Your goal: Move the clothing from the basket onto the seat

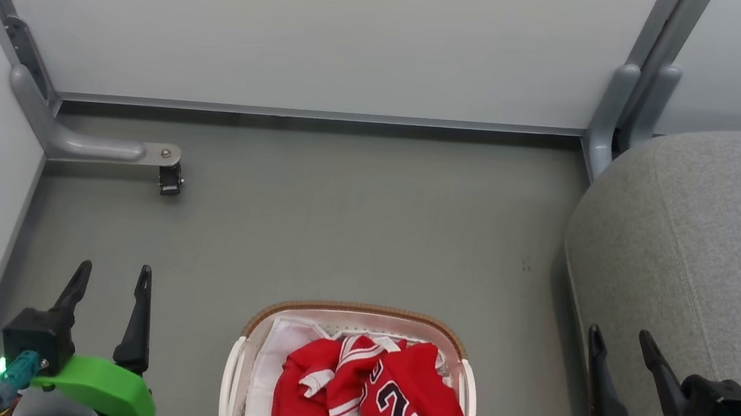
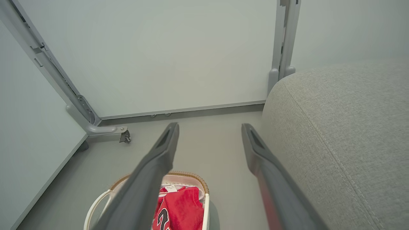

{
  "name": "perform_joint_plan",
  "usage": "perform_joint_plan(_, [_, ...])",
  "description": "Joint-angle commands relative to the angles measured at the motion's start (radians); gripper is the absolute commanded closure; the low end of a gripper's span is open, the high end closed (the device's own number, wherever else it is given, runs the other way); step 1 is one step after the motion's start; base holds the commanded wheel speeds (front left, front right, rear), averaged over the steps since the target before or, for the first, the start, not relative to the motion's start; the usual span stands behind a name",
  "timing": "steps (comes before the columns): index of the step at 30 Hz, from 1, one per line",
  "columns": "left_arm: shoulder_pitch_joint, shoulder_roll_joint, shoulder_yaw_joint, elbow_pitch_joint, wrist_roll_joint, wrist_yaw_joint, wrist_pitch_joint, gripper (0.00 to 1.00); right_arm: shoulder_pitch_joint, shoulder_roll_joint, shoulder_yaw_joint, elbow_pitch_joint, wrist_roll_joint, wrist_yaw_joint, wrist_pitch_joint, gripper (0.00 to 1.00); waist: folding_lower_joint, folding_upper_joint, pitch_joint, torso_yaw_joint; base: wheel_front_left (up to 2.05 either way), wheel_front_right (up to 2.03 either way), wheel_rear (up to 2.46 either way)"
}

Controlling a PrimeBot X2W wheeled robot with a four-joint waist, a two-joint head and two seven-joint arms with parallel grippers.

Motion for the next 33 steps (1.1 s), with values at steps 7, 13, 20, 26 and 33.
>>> perform_joint_plan(7, [0.020,-0.001,0.009,-0.002,0.071,0.008,-0.021,0.00,-0.001,0.003,-0.009,0.008,-0.071,0.000,-0.022,0.00,0.0000,0.0000,-0.004,-0.001,0.00,0.00,0.00])
perform_joint_plan(13, [0.032,-0.008,0.022,0.000,0.105,0.005,-0.032,0.00,0.003,0.008,-0.019,0.012,-0.106,0.000,-0.032,0.00,0.0000,0.0000,-0.003,-0.001,0.00,0.00,0.00])
perform_joint_plan(20, [0.033,-0.019,0.035,0.002,0.147,-0.007,-0.043,0.00,0.004,0.013,-0.011,0.015,-0.148,0.000,-0.044,0.00,0.0000,0.0000,-0.001,0.001,0.00,0.00,0.00])
perform_joint_plan(26, [0.034,-0.026,0.041,0.006,0.171,-0.015,-0.047,0.00,-0.004,0.011,-0.009,0.013,-0.160,0.000,-0.049,0.00,0.0000,0.0000,0.002,0.001,0.00,0.00,0.00])
perform_joint_plan(33, [0.032,-0.031,0.045,0.009,0.171,-0.021,-0.047,0.00,-0.013,0.014,-0.011,-0.001,-0.154,0.000,-0.049,0.00,0.0000,0.0000,0.009,0.000,0.00,0.00,0.00])
